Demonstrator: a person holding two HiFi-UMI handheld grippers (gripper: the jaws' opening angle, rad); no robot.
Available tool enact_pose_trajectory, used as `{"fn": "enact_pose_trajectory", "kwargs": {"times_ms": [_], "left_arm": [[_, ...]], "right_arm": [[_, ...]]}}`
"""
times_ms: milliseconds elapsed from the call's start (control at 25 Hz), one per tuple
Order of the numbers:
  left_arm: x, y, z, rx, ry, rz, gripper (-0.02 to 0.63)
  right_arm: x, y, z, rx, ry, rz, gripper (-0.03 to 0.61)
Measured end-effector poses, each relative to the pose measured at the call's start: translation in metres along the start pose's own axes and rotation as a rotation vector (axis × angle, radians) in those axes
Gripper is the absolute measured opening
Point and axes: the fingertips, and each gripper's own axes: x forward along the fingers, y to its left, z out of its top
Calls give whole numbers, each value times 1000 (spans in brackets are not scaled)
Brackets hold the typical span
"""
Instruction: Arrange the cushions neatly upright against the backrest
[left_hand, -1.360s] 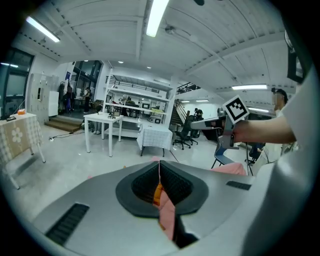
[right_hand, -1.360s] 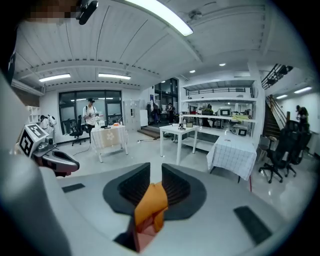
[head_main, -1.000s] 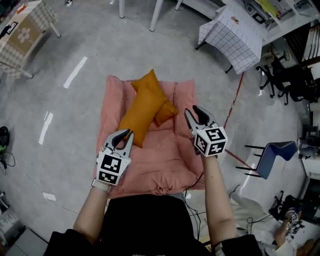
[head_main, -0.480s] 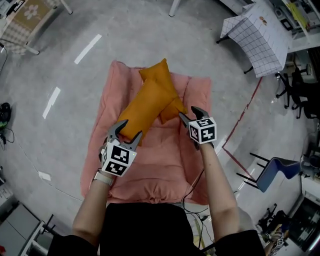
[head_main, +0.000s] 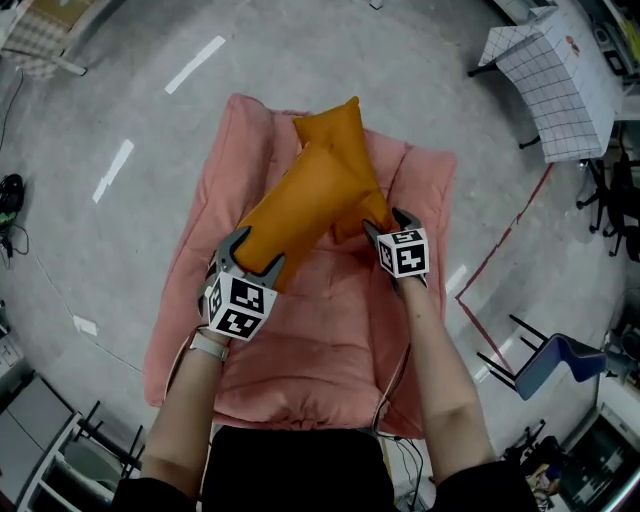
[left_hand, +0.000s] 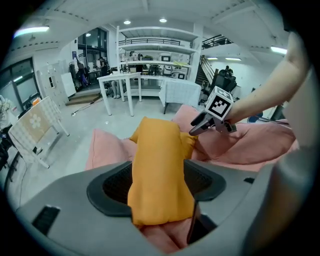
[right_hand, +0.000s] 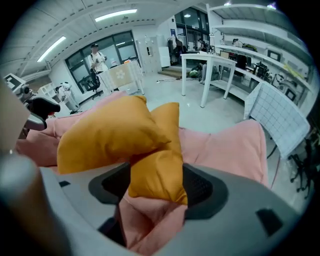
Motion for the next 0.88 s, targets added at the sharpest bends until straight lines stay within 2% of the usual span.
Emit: {"fn": "enact_pose_trajectory", "kwargs": {"times_ms": [400,680,760,880], "left_arm": [[42,13,-45,-27,114,23,322],[58,14,-61,-125,127,-23,313],[61,13,-65,-132,124,-22,296],[62,10,-64,-131,115,-12,247]], "right_arm": [[65,-2,-26,-71,119,23,330],[78,0,-33,-81,152,35,328],[80,1,-35,-83,160,40,316],[78,3,-34,-92,149,43,257]]}}
